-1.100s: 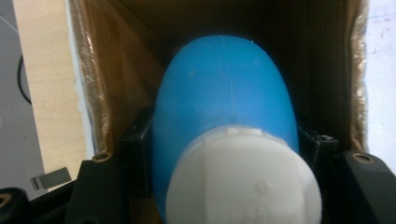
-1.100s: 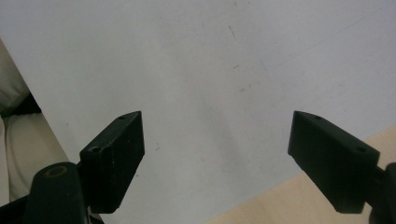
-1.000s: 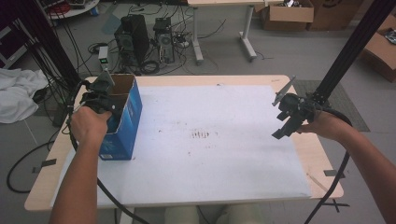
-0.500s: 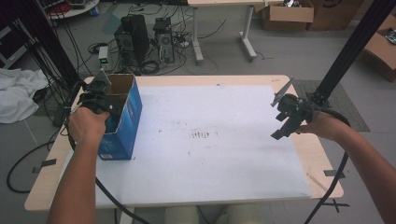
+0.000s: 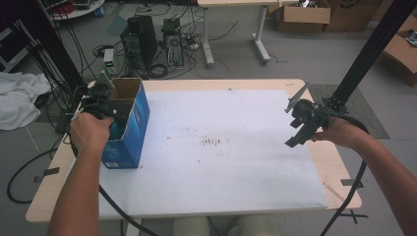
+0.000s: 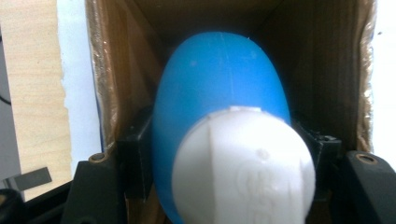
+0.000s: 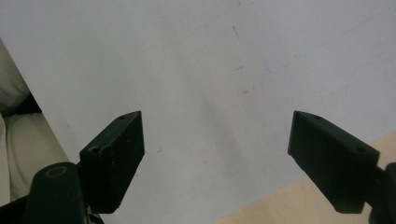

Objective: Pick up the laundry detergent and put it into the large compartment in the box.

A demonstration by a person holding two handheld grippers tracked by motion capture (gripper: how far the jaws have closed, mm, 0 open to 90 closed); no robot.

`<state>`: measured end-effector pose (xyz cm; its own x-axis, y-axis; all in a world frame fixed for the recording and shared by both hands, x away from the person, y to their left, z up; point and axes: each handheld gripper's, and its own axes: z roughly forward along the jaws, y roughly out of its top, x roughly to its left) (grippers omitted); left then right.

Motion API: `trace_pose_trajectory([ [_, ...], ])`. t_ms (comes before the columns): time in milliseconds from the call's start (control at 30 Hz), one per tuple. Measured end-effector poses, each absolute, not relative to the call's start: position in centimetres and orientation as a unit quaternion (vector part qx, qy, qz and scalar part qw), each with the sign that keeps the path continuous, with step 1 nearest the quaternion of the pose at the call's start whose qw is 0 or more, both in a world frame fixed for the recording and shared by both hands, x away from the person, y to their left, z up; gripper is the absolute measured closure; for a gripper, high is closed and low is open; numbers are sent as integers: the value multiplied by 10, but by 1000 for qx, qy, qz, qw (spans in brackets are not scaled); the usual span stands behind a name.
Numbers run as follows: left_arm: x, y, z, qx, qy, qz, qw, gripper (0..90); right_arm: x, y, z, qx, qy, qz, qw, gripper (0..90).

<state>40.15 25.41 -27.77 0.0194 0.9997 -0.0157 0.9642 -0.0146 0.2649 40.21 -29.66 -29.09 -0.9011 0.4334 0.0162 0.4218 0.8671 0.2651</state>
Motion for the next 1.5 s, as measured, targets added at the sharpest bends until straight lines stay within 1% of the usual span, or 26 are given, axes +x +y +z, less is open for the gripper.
trace_pose_trajectory([
  [333, 398, 253, -270, 707, 693, 98, 106, 356, 401, -295, -291, 219, 967, 133, 21, 185],
  [567, 397, 253, -262, 707, 692, 97, 112, 310, 400, -292, -291, 215, 968, 131, 21, 183],
  [800, 395, 254, -254, 706, 691, 103, 111, 304, 399, -290, -291, 210, 969, 131, 20, 185],
  [1133, 393, 257, -222, 704, 688, 130, 118, 298, 398, -290, -289, 210, 969, 131, 21, 184],
  [1333, 392, 252, -204, 714, 677, 136, 117, 288, 397, -290, -288, 212, 968, 134, 22, 184],
  [1500, 391, 239, -193, 730, 659, 142, 115, 282, 396, -289, -287, 211, 968, 134, 24, 184],
])
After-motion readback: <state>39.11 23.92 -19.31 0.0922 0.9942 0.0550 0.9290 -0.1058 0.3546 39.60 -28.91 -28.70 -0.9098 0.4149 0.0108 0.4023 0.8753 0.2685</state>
